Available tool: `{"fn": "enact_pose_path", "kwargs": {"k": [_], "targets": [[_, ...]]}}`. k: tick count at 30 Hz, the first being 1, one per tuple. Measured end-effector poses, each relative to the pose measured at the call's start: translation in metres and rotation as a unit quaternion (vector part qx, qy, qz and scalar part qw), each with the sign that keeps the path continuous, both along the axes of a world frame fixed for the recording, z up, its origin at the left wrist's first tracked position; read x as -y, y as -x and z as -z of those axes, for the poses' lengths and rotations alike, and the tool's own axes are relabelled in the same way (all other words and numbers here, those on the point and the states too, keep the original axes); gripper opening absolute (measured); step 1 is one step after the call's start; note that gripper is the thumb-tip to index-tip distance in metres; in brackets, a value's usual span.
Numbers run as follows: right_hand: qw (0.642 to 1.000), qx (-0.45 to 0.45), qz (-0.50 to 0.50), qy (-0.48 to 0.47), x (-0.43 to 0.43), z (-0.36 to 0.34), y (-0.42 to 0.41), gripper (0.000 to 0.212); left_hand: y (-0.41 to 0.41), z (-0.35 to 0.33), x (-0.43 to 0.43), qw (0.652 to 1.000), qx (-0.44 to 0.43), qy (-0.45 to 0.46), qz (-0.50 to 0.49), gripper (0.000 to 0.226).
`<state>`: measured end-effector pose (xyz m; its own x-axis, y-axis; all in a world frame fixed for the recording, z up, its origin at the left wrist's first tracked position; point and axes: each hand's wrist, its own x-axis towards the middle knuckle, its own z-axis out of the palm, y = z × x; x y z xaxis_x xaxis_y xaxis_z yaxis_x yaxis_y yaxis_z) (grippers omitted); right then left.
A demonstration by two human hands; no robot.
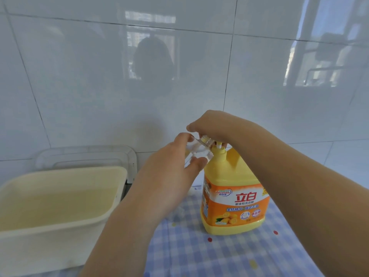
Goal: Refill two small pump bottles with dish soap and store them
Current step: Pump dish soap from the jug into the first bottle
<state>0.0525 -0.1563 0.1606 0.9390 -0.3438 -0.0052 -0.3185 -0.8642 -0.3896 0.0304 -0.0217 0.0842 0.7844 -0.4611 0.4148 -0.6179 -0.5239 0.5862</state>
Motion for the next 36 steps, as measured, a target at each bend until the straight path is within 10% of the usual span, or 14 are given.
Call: {"fn": "enact_pose_path", "kwargs": {"k": [36], "targets": [[0.998, 0.055, -0.016, -0.023, 0.004, -0.003, 0.002, 0.037, 0.006, -0.004, 0.001, 1.000, 0.013, 0.015, -0.012, 0.044]]}}
